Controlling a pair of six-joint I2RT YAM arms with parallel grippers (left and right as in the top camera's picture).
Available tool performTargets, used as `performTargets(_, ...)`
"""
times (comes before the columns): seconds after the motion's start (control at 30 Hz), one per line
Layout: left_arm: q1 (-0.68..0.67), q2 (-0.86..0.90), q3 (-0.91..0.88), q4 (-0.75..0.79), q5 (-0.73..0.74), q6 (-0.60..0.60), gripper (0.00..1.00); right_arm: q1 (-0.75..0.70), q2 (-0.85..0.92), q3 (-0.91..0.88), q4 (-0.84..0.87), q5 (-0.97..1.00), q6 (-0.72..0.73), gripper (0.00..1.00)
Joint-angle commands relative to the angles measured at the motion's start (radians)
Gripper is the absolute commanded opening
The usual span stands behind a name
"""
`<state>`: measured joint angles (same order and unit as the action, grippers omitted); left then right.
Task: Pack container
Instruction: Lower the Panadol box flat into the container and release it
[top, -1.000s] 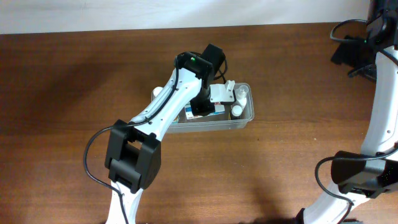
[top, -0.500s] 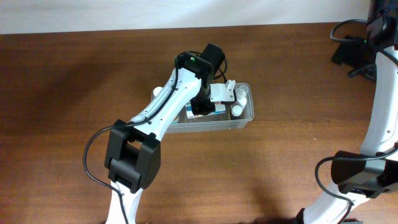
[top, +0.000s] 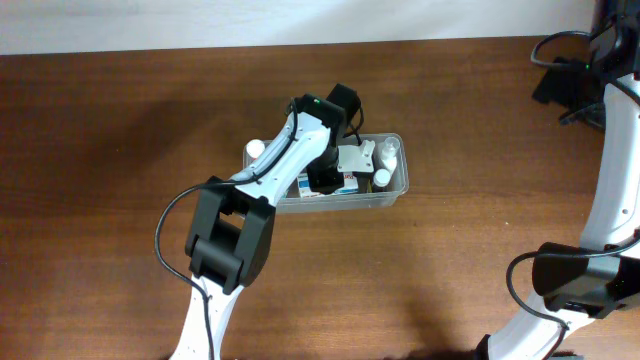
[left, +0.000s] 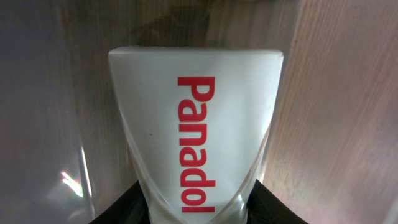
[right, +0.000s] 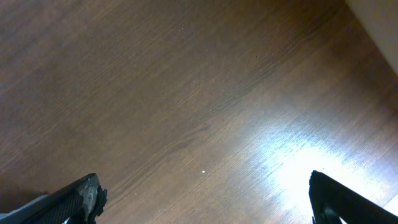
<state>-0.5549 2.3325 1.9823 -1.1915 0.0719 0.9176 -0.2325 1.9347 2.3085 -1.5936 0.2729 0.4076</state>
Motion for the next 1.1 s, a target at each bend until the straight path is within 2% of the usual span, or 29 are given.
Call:
performTargets(0.0, 0.006, 0.008, -0.003, 0.004, 0.011, 0.019, 0.42, -0.005, -0.008, 0.005, 0.0, 0.016, 0.0, 0.98)
performTargets(0.4, 0.006, 0.008, -0.003, 0.007, -0.039, 0.019, 0.45, -0.005, -0.008, 0.005, 0.001, 0.016, 0.0, 0.98)
performTargets(0.8, 0.006, 0.008, -0.003, 0.005, -0.039, 0.019, 0.6, -0.005, -0.008, 0.005, 0.001, 0.016, 0.0, 0.98)
performTargets(1.07, 0.006, 0.008, -0.003, 0.005, -0.042, 0.019, 0.61, -0.005, -0.008, 0.005, 0.001, 0.016, 0.0, 0.98)
